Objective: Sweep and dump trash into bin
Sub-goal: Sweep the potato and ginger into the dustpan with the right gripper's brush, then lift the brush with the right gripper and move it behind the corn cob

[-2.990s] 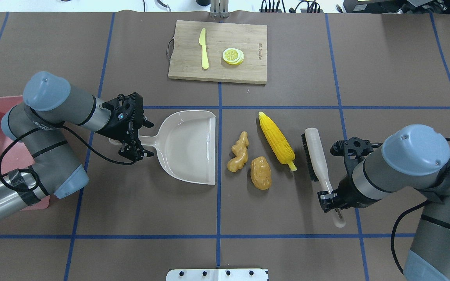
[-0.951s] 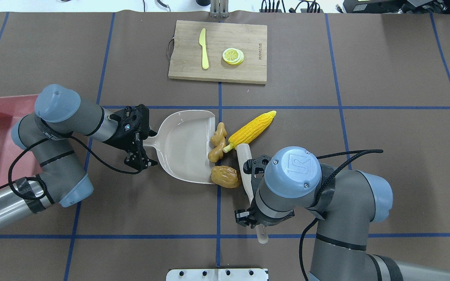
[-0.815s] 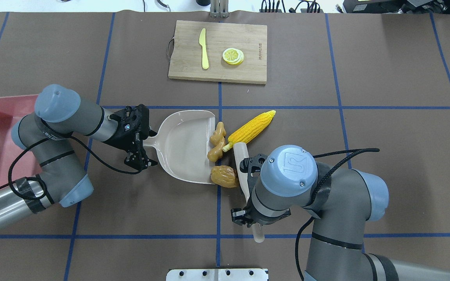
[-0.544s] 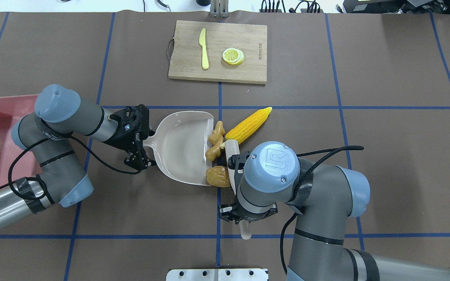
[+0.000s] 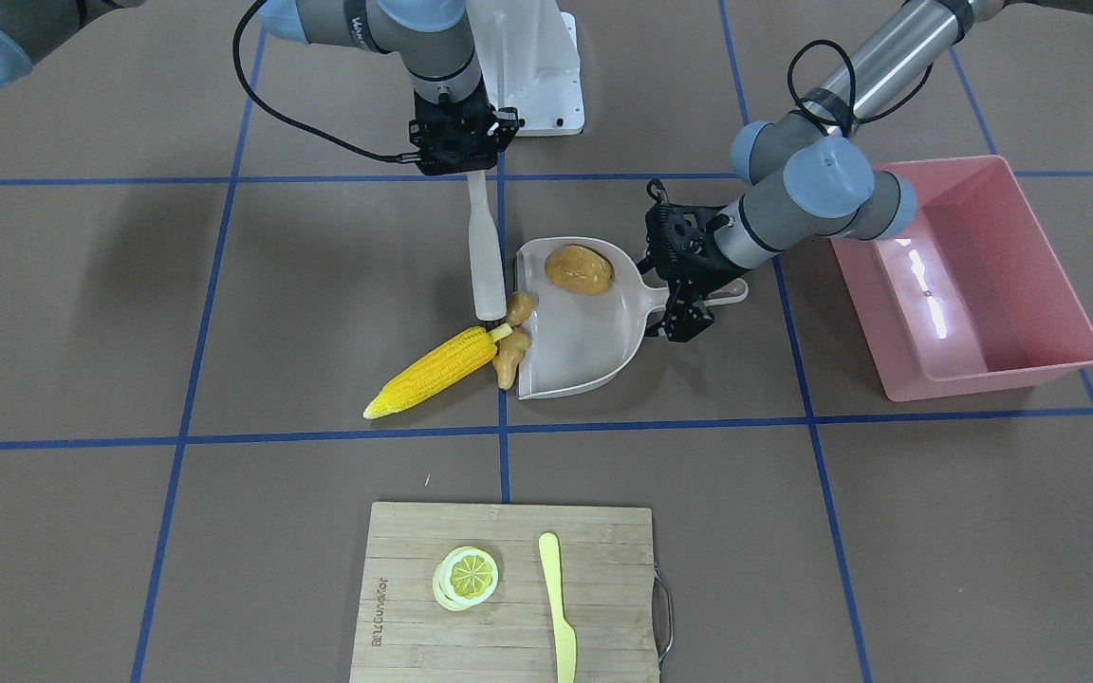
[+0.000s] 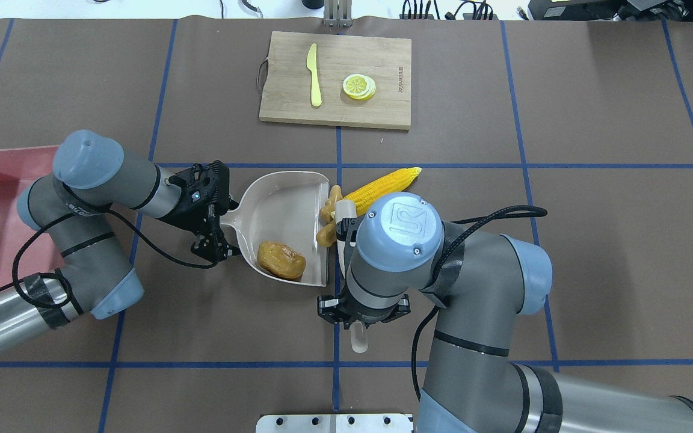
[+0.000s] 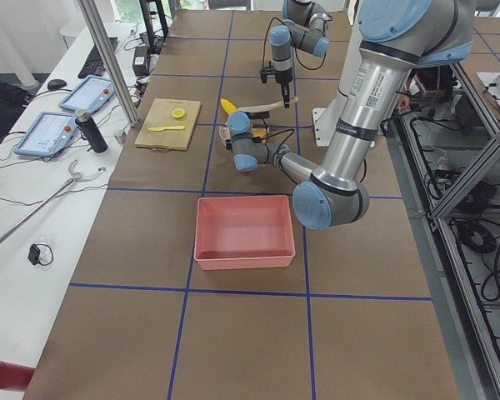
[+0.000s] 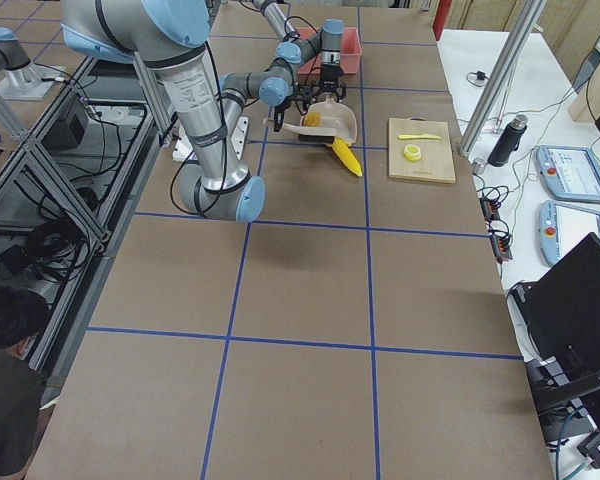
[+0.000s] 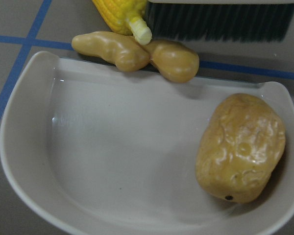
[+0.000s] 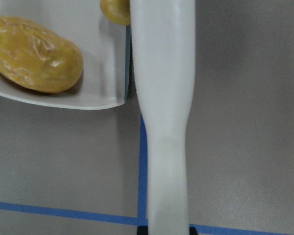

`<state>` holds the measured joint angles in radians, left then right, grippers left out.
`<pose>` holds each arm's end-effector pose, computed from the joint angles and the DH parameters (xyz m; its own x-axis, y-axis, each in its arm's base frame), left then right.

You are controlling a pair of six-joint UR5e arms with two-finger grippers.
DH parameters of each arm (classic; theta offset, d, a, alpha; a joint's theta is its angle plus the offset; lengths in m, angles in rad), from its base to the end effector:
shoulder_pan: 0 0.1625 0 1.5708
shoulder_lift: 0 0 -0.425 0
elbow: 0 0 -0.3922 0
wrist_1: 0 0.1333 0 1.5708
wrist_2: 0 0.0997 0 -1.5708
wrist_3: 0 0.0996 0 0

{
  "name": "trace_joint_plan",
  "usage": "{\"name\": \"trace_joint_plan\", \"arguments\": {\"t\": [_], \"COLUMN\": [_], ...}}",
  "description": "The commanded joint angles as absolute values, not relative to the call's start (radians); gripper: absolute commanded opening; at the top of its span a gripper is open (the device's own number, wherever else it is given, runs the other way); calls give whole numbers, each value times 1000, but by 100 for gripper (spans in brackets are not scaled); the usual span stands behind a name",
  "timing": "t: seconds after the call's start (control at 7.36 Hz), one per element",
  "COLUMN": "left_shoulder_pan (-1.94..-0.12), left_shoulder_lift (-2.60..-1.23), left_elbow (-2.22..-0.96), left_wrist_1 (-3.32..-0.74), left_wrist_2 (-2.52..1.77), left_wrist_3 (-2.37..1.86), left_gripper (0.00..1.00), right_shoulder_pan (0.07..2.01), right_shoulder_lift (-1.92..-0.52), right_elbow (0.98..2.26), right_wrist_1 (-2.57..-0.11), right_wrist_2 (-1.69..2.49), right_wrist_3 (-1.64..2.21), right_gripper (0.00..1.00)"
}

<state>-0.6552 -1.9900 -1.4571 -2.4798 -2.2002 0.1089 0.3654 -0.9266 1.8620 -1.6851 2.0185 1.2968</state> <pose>0.4757 -0.4597 0.3674 0.0247 0.9945 -0.1022 -0.2809 0.1051 0.9540 -0.5484 -0.3064 0.1749 0.6198 -0.0240 0.7844 0.1470 0.9854 -0.0859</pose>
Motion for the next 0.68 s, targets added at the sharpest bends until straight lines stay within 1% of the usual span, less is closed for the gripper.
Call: {"name": "trace_joint_plan", "arguments": {"t": [0.0,0.27,0.54], "left_shoulder_pan": [-655,-655,-655], "left_shoulder_lift": [-1990,-1990,-1990], "left_elbow": [-1456,-1456,-1457], "left_wrist_1": [-2479,-2479,-2479], "left_wrist_2": [-2200,-2200,-2189], "left_wrist_3": [109,109,109], "left_gripper": [97,97,97], "right_shoulder_pan": [469,549,581], "right_shoulder_lift": [-960,-1008,-1064], "right_elbow": [1877,1914,1989], "right_wrist_1": [-1692,-1728,-1765], "right_wrist_2": [2130,2147,2149], "right_wrist_3": [1286,1256,1258], "right_gripper": [0,0,0]}}
